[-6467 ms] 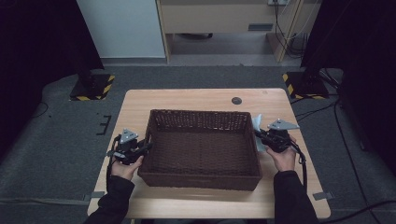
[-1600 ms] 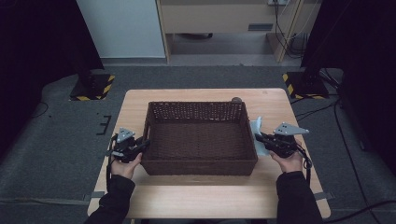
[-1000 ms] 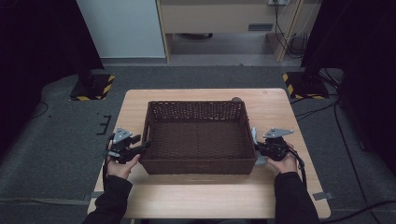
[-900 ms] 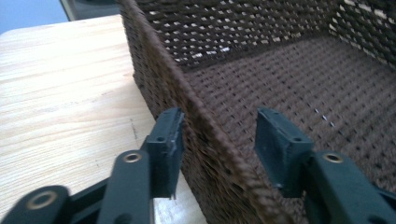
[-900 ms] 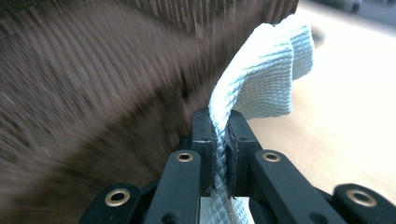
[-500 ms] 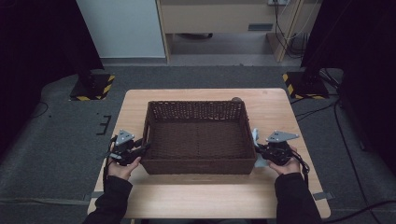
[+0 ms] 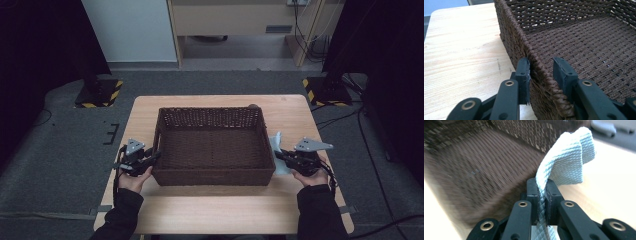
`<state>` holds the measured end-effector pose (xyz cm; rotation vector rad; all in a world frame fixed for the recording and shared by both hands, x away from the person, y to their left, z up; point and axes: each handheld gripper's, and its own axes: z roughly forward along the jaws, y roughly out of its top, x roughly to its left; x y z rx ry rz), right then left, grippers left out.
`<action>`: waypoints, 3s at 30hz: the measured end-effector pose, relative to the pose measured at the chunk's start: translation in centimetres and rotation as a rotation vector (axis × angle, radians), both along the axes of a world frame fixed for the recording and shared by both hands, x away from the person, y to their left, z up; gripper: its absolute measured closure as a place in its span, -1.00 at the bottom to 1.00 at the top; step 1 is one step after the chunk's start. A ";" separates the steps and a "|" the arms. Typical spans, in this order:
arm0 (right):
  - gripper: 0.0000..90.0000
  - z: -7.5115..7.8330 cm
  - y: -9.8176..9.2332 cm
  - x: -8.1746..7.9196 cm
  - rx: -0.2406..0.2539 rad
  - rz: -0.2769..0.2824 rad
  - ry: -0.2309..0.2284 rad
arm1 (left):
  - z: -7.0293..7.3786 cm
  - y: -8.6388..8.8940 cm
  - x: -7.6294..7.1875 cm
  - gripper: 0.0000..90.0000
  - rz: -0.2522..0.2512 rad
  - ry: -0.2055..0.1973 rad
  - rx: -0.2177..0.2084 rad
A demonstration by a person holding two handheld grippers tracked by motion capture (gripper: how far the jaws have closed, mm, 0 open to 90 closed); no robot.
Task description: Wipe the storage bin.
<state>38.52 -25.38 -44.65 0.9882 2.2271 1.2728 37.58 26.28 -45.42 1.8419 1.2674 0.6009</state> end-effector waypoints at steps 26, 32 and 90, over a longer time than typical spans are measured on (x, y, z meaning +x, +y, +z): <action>0.88 0.3 -0.4 -0.8 0.011 0.015 -0.015 | -0.1 0.1 1.4 0.46 0.017 -0.003 -0.013; 0.88 -1.8 0.5 -0.1 -0.095 0.029 0.065 | -0.1 0.2 1.7 0.44 0.008 -0.006 -0.019; 0.87 -3.3 -0.9 -3.4 -0.085 -0.115 0.162 | -0.3 0.6 1.8 0.14 0.015 -0.009 -0.018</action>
